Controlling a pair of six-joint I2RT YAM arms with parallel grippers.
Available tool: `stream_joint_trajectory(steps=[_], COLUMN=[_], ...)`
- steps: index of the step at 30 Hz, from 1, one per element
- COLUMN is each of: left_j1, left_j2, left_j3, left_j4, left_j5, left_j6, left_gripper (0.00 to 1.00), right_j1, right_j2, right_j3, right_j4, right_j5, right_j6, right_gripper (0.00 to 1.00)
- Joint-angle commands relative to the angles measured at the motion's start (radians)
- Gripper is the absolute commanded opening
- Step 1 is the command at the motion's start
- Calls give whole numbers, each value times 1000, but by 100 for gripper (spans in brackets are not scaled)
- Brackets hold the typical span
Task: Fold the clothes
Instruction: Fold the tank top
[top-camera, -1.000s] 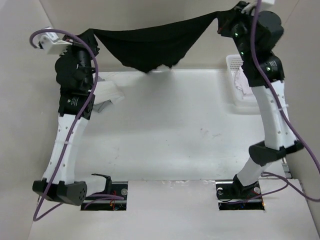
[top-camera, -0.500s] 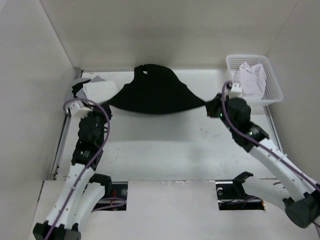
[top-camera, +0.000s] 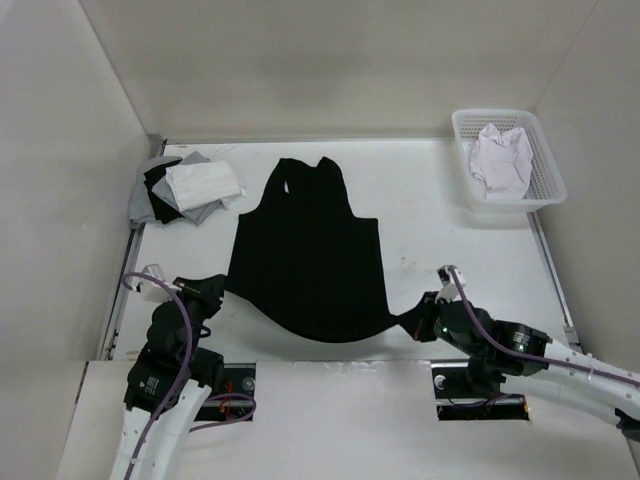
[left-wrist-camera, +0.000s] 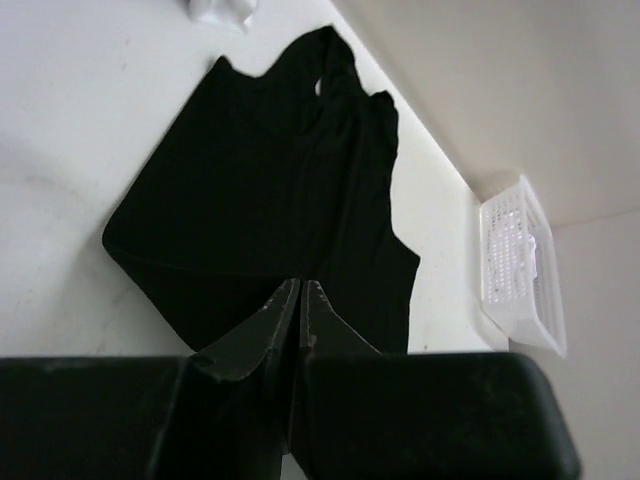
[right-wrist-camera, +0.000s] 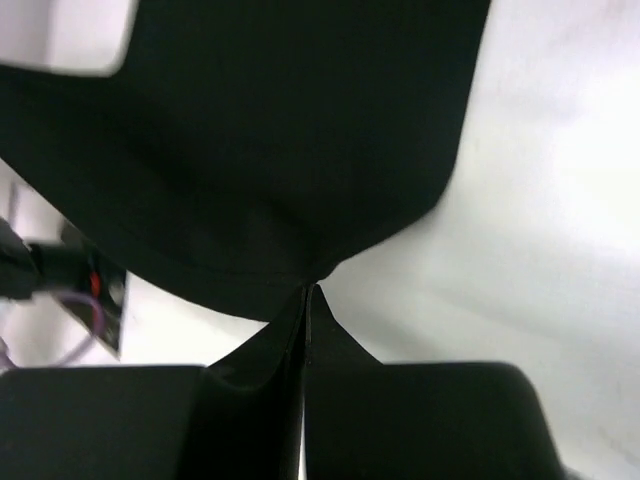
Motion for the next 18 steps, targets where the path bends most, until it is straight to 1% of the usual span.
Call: stream_joint_trajectory(steps=[1,3,4,6,7,8,9,10,11,12,13,14,17,18], left_j1=[0,19,28,34,36,39,43,53,63,73,83,103,152,160], left_j2=[-11,34,77,202,277,377,440,541,672,786,868,984,1300,1424], left_j3=[41,42,39,35,32,35,44,59,91,139,176,237,457,580], left_j4=[-108,-52,6,176,267,392,469,575,685,756,804,861,956,958], left_j5=[-10,-39,-48,-57,-62,-62,-68,-89,-100,-114,-120,-125,-107,-94], left_j6=[-89,-72,-53,-13,-6,-6,-2,6,17,26,36,46,35,41], left_gripper=[2,2,2,2,2,2,2,2,2,1,1,1,1,1], right_j1=[110,120,80,-58,-145,-234,-302,-387,-466,-529,-578,-618,-719,-745], right_j2=[39,127,183,311,377,440,491,563,644,730,811,897,1140,1216], right_j3=[44,101,133,193,219,243,262,292,341,398,462,537,780,865], right_j4=[-74,-28,12,136,225,318,391,476,539,587,621,635,640,625], right_j5=[123,169,172,124,67,0,-51,-118,-178,-225,-260,-285,-326,-340], right_j6=[159,100,39,-107,-176,-234,-268,-298,-312,-316,-318,-322,-323,-315], right_gripper=[0,0,0,0,0,0,0,0,0,0,0,0,0,0])
